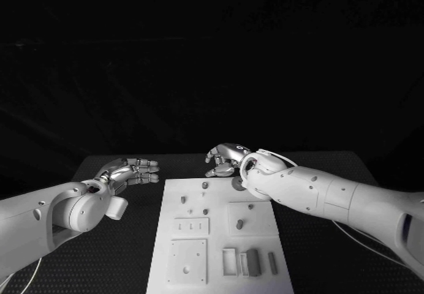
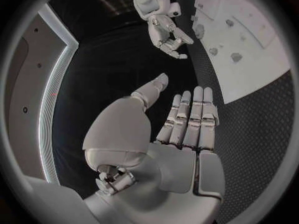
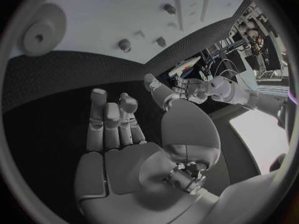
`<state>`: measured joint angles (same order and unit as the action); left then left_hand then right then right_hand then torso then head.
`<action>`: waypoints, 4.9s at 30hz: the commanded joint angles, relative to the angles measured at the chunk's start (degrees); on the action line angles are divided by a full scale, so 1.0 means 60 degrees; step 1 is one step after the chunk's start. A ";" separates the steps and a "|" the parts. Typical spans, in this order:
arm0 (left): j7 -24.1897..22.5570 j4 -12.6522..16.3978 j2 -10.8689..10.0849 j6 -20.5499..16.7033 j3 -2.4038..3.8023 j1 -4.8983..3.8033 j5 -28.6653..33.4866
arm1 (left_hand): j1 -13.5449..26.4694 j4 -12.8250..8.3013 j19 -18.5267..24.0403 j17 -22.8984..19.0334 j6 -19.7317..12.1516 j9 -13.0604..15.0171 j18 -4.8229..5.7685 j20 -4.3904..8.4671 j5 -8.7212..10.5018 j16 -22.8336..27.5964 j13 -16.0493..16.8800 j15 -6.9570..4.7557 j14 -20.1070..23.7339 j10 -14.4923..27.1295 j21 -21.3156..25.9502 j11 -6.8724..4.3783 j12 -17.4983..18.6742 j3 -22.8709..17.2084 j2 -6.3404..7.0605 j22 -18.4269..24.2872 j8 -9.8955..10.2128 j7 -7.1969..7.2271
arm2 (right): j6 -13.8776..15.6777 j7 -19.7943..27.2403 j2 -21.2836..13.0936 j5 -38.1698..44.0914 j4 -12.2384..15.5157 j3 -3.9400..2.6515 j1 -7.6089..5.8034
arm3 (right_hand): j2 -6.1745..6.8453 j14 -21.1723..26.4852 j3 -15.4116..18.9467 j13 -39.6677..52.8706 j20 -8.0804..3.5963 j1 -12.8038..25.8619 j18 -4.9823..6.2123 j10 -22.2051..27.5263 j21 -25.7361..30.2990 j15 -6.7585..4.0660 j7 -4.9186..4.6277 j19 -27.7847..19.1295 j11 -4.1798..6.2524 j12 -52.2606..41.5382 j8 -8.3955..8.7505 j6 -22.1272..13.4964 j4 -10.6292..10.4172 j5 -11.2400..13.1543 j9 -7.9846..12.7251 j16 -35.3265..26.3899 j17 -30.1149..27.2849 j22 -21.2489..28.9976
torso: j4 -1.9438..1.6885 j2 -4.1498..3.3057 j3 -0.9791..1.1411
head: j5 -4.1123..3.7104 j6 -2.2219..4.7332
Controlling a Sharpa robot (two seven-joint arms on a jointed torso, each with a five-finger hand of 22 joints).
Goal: Assemble the parts on the task board
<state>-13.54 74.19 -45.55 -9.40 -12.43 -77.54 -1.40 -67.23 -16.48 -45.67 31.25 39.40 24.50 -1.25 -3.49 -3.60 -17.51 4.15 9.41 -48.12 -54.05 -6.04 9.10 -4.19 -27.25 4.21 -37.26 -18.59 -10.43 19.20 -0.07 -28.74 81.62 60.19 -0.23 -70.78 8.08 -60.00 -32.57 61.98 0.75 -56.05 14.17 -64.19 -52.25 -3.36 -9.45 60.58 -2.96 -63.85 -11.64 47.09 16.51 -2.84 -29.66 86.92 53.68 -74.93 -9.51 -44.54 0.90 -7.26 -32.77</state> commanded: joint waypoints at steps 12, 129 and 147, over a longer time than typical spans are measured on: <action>-0.0157 -0.0094 0.0014 0.0137 0.0005 0.0104 -0.0091 | 0.0058 -0.0015 -0.0070 0.0019 0.0013 -0.0011 0.0028 -0.0025 0.0057 0.0043 -0.0007 0.0003 -0.0041 -0.0028 0.0037 0.0014 0.0043 0.0040 0.0001 0.0002 0.0053 -0.0012 | -0.1398 0.0219 -0.1207 0.0536 0.0204 -0.0029 -0.0334 | 0.0112 0.0077 0.0226 -0.0003 -0.0014 -0.0188 0.0138 0.0130 0.0013 0.0041 -0.0001 -0.0100 0.0004 -0.0066 -0.0056 0.0024 -0.0005 0.0011 -0.0004 0.0056 -0.0009 -0.0136 | 0.0221 0.0031 0.0086 | 0.0074 0.0162; 0.0089 -0.0191 -0.0028 0.0263 0.0007 0.0178 -0.0123 | 0.0198 0.0008 -0.0081 0.0036 -0.0004 -0.0028 0.0002 -0.0060 0.0054 0.0159 -0.0015 0.0050 0.0042 0.0004 0.0116 0.0060 0.0061 0.0069 -0.0057 -0.0026 0.0086 -0.0042 | -0.1263 -0.0601 -0.0724 0.2688 -0.0674 0.0375 0.0580 | -0.1224 -0.0166 0.0580 -0.0246 -0.0148 -0.1698 0.0138 -0.0380 -0.0217 -0.0447 0.0565 0.0040 0.0542 -0.0228 -0.0887 0.1638 0.0058 0.0007 -0.0251 0.0351 -0.0152 -0.0166 | 0.0233 0.0035 0.0045 | 0.0195 -0.0163; 0.0084 -0.0158 -0.0064 0.0229 0.0007 0.0177 -0.0125 | 0.0203 0.0008 -0.0077 0.0039 -0.0005 -0.0029 0.0001 -0.0064 0.0054 0.0166 -0.0015 0.0052 0.0045 0.0007 0.0126 0.0061 0.0059 0.0065 -0.0057 -0.0027 0.0087 -0.0040 | -0.0472 -0.1077 -0.1158 0.2994 0.0921 0.0044 0.0490 | -0.1240 -0.0327 0.0604 -0.0279 -0.0199 -0.1694 0.0138 -0.0492 -0.0250 -0.0512 0.0627 0.0104 0.0606 -0.0207 -0.0930 0.1788 0.0061 0.0008 -0.0268 0.0360 -0.0081 -0.0156 | 0.0226 0.0038 0.0045 | 0.0243 -0.0156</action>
<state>-12.72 73.07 -45.90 -8.62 -12.43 -76.45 -2.00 -66.52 -16.32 -45.87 31.39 39.40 24.41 -1.26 -3.69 -3.60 -16.85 4.15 9.41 -48.12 -54.05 -5.60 9.10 -4.19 -27.09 3.96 -37.35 -18.36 -10.43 15.41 -4.95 -35.68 97.70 64.84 0.09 -67.75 0.90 -61.74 -29.10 60.37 -0.40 -66.24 14.62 -66.68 -53.36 -6.34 -6.18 60.73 0.72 -65.01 -14.70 51.09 16.99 -2.66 -29.78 88.70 53.12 -74.94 -8.12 -44.34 1.15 -5.89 -33.59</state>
